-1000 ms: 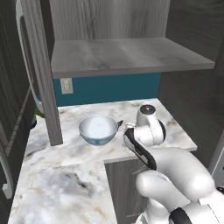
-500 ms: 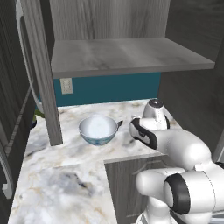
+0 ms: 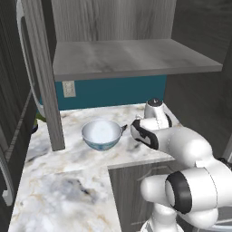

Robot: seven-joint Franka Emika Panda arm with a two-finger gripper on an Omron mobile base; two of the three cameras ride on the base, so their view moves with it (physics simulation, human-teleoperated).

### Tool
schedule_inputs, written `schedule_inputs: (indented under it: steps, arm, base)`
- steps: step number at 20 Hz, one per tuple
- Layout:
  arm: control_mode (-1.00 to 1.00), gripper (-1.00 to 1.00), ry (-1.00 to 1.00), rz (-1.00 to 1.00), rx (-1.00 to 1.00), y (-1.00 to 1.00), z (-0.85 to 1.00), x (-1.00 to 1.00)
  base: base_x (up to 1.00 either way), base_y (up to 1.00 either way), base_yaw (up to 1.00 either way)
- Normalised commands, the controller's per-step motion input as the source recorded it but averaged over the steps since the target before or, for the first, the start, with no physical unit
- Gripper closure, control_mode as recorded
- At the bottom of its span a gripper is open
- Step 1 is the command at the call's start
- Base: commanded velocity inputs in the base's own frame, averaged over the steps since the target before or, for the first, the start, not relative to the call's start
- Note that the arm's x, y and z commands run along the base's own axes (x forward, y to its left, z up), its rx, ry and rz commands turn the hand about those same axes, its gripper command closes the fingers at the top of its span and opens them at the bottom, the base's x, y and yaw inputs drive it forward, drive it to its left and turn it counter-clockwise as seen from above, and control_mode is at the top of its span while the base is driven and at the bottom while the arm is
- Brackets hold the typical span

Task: Retrieve the bowl from the cabinet, then place the raw meat into the bowl to avoid contamination.

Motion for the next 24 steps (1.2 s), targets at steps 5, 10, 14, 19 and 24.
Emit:
schedule_inputs:
  steps: [5,10,14,19,24]
  arm:
    - [-1.0,-1.0,0.0,-0.02,0.0,0.01,0.0,0.1]
    - [-1.0,-1.0,0.0,-0.04,0.0,0.01,0.0,0.44]
    - [-1.0,-1.0,0.0,-0.03,0.0,0.06,0.0,0.37]
    - [-1.0,-1.0,0.0,0.0,0.04,0.03,0.12,0.25]
    - [-1.0,-1.0,-0.01,0.0,0.05,0.19,0.16,0.08]
  base:
    - [0.0,0.0,0.0]
    - [0.0,0.0,0.0]
    - [0.0,0.0,0.0]
    - [0.0,0.0,0.0]
    - [0.0,0.0,0.0]
